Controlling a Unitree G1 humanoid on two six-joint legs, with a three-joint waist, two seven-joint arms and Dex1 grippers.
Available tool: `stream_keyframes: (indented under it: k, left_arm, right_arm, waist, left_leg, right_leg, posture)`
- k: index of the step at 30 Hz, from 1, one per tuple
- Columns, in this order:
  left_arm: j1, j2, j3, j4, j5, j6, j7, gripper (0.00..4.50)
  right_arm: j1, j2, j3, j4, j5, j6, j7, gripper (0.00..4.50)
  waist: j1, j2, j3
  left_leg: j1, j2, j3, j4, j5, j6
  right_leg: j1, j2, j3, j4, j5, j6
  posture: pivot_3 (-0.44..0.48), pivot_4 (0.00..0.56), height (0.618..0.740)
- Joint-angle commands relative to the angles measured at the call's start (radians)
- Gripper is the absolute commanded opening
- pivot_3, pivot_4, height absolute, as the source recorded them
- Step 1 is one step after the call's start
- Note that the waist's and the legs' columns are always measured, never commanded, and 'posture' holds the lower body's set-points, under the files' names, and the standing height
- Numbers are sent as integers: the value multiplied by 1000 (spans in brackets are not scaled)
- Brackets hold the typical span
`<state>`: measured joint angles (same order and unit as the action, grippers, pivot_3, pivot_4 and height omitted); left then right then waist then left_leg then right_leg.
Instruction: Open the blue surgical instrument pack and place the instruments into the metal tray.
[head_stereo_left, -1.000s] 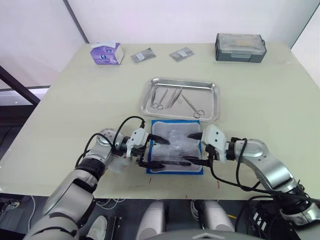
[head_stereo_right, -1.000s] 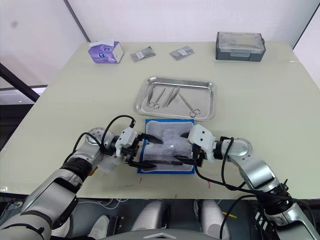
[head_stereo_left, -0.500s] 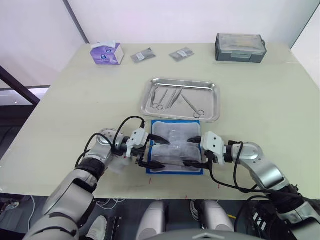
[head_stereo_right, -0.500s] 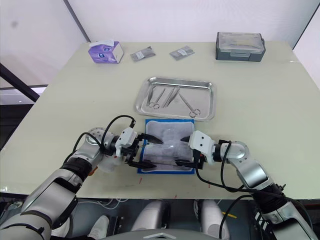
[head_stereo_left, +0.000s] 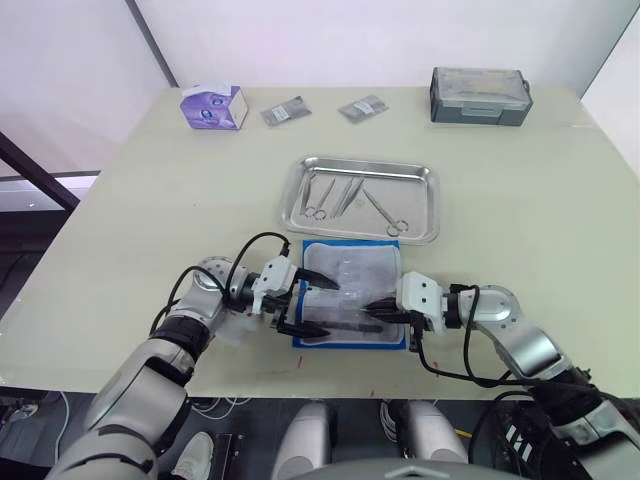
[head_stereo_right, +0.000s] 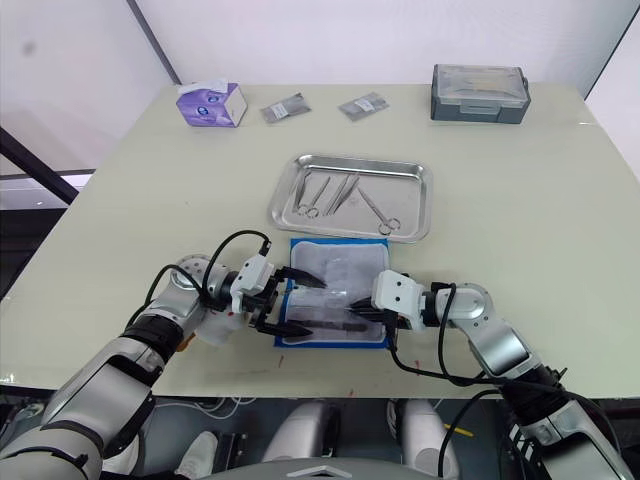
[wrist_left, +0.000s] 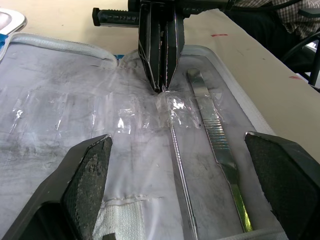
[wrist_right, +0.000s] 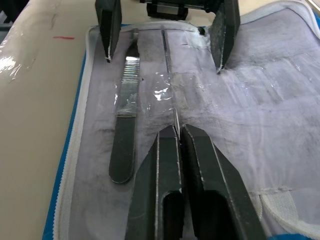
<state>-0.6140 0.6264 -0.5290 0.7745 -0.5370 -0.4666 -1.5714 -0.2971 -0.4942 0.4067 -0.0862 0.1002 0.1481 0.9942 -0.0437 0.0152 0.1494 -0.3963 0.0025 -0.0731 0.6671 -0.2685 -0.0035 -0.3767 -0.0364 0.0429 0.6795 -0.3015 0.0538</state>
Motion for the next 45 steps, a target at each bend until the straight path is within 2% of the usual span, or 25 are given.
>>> stream_keyframes:
  k: [1,19,32,34,35,36,42,45]
  left_arm:
    - [28,7,-34,23,26,23,-43,4500]
    - [29,-1,-37,24,28,24,-43,4500]
    - [25,-2,-39,31,30,22,-43,4500]
    - [25,-3,-40,32,30,22,-43,4500]
    - [25,-3,-40,32,30,22,-43,4500]
    - [26,-3,-40,32,30,22,-43,4500]
    - [24,-4,-39,34,30,22,-43,4500]
    - [25,-2,-39,34,30,22,-43,4500]
  right_arm:
    - [3,-13,1,3,-7,1,19,157]
    - [1,-65,-69,-48,30,-14,61,157]
    - [2,-70,-67,-92,59,33,78,157]
    - [0,-75,-68,-106,65,41,89,748]
    - [0,-73,-68,-108,59,34,83,748]
    - [-1,-68,-67,-109,50,26,73,1376]
    - [5,-41,-42,-113,25,24,49,1376]
    - [-3,-19,-21,-128,16,82,25,1376]
  waist:
    - [0,0,0]
    - [1,0,0]
    - [1,0,0]
    - [1,0,0]
    - [1,0,0]
    - [1,0,0]
    - [1,0,0]
    - [1,0,0]
  left_leg:
    - [0,0,0,0,0,0]
    - [0,0,0,0,0,0]
    - [0,0,0,0,0,0]
    - [0,0,0,0,0,0]
    - [0,0,0,0,0,0]
    - [0,0,0,0,0,0]
    - [0,0,0,0,0,0]
    - [0,0,0,0,0,0]
  right_leg:
    - [0,0,0,0,0,0]
    - [0,0,0,0,0,0]
    - [0,0,0,0,0,0]
    - [0,0,0,0,0,0]
    - [0,0,0,0,0,0]
    - [0,0,0,0,0,0]
    - [0,0,0,0,0,0]
    - [0,0,0,0,0,0]
  posture:
    - [0,150,738]
    - [0,150,738]
    - [0,150,738]
    - [0,150,738]
    - [0,150,738]
    - [0,150,738]
    - [0,150,738]
    - [0,150,738]
